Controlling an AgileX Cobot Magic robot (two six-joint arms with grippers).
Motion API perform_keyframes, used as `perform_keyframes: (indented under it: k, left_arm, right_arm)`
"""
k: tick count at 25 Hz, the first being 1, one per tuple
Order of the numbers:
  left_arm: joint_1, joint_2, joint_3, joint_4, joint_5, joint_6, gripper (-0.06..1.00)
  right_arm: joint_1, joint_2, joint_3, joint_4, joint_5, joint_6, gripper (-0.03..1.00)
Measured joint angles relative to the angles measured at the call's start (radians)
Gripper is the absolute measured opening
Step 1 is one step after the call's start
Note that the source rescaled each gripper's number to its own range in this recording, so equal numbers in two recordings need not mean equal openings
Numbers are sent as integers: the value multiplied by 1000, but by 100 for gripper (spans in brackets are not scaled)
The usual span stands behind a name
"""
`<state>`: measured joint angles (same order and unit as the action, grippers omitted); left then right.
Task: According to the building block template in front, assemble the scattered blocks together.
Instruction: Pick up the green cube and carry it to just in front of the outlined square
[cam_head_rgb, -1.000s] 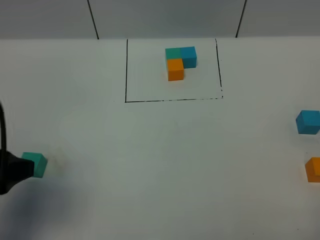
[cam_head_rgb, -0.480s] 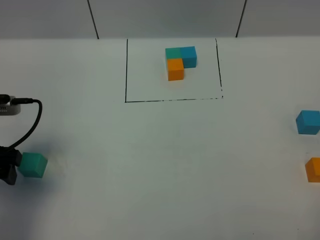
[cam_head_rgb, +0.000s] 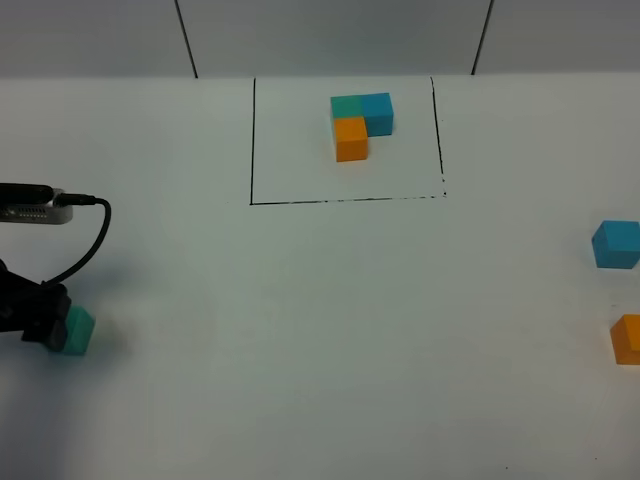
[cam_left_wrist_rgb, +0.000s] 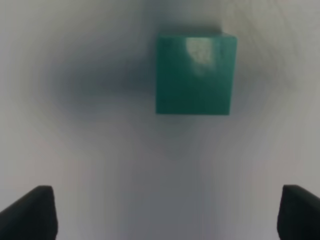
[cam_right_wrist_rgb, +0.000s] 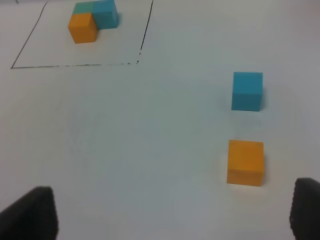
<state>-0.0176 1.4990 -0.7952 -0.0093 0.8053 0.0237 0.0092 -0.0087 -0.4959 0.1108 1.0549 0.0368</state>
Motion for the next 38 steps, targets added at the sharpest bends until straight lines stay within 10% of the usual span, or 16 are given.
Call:
perform_keyframes:
  k: [18, 26, 30, 38]
  left_arm:
    - [0, 231, -1, -26, -200, -11, 94]
    - [0, 276, -1, -26, -213, -24, 51]
    - [0, 276, -1, -28, -213, -24, 0]
    - [-83, 280, -141, -11, -16, 132, 1]
  right_arm:
    - [0, 0, 0, 1, 0, 1, 87]
    - [0, 0, 0, 1, 0, 3, 81]
    - [0, 0, 0, 1, 0, 3, 78]
    - [0, 0, 0, 1, 0, 5, 75]
